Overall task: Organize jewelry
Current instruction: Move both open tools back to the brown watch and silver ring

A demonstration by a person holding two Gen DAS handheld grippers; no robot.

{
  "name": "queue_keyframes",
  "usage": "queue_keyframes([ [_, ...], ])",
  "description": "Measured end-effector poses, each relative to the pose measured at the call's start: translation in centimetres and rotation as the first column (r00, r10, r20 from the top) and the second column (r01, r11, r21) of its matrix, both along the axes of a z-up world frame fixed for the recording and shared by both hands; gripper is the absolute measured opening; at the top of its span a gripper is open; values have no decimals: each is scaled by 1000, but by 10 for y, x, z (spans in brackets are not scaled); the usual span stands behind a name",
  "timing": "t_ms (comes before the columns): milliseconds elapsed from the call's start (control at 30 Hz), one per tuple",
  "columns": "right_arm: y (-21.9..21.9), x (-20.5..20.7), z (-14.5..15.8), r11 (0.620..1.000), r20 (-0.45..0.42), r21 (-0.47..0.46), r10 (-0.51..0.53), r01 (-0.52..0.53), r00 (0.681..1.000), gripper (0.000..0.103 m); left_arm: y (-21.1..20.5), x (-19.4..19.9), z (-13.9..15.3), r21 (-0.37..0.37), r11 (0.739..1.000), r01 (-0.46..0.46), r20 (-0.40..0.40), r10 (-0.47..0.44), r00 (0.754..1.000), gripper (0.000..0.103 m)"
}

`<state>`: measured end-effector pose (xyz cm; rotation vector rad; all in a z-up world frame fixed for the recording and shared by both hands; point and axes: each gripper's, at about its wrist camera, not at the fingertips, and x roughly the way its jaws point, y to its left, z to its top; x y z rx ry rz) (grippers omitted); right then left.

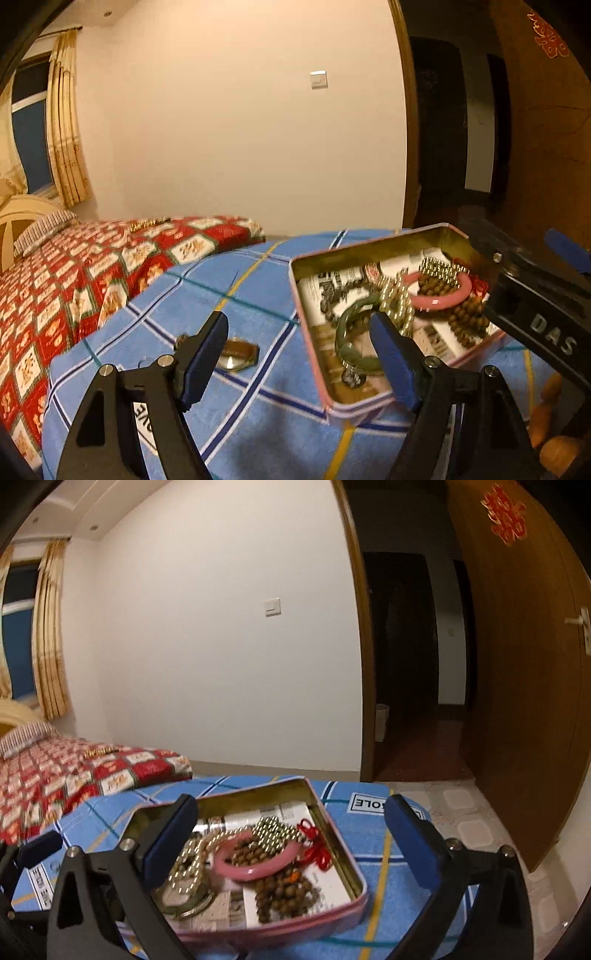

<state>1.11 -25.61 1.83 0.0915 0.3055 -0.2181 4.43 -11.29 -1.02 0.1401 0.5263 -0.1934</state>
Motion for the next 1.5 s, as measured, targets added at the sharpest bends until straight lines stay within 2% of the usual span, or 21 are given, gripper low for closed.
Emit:
queue_keyframes([
  [167,13,-11,-1,999,-7,-44,-1,0,1000,103,6,-7,-1,-11,1000,8,-5,-8,1000,79],
  [500,13,-28,-4,1000,-16,14,-19,19,1000,103,15,-19,-3,-11,1000,15,-19,-15,1000,79],
  [767,25,-35,-7,999,-48,36,34,-33,998,103,28,-28,-4,-5,1000,27,-35,-27,999,79],
  [1033,46,-33,-11,994,-82,64,92,-87,992,101,61,-23,-7,-3,1000,-29,-61,29,998,79],
  [1300,77,-23,-15,983,-115,90,170,-160,979,93,91,-15,-8,3,997,-80,-65,80,995,79],
  [1500,105,-12,-17,975,-129,75,218,-209,967,90,113,-5,-11,-11,992,-123,-87,122,989,79],
])
